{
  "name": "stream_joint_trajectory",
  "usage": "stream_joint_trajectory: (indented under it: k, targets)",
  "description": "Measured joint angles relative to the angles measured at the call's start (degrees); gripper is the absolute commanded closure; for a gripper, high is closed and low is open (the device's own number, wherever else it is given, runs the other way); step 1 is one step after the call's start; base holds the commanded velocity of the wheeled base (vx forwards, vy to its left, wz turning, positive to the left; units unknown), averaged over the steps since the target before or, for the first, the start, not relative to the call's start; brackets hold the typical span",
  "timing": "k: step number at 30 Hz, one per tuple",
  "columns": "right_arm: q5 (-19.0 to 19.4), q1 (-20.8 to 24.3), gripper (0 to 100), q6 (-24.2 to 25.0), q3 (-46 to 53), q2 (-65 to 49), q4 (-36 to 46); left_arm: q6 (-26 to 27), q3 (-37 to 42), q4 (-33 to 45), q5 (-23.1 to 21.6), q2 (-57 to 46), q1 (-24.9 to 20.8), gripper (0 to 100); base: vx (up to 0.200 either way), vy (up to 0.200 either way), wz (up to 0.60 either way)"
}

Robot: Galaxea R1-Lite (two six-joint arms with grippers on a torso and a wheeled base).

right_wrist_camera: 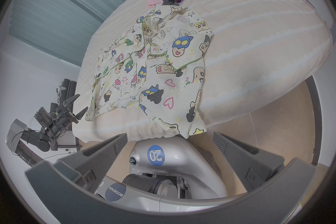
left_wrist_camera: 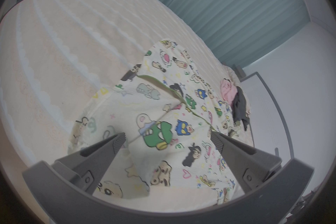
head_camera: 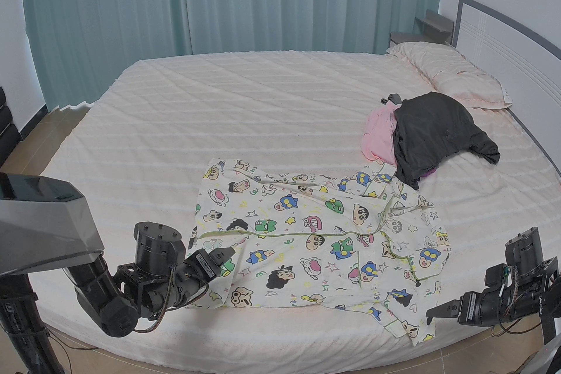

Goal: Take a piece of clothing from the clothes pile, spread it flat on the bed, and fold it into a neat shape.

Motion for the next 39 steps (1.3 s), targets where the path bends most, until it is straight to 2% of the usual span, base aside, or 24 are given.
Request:
stream_joint_trajectory:
  k: [19, 20, 39]
  targets:
    - [0.0, 0.4, 0, 0.0, 0.2, -0.2, 0.0, -4.2, -1.5, -0.1, 1.1, 4.9, -0.4, 0, 0.0, 0.0, 0.0]
    - [0.0, 0.5, 0, 0.0, 0.2, -0.2, 0.0, -4.6, -1.6, -0.1, 1.1, 4.9, -0.4, 100, 0.0, 0.0, 0.0]
    - [0.0, 0.5, 0, 0.0, 0.3, -0.4, 0.0, -5.4, -1.5, 0.0, 1.1, 4.4, -0.7, 100, 0.0, 0.0, 0.0]
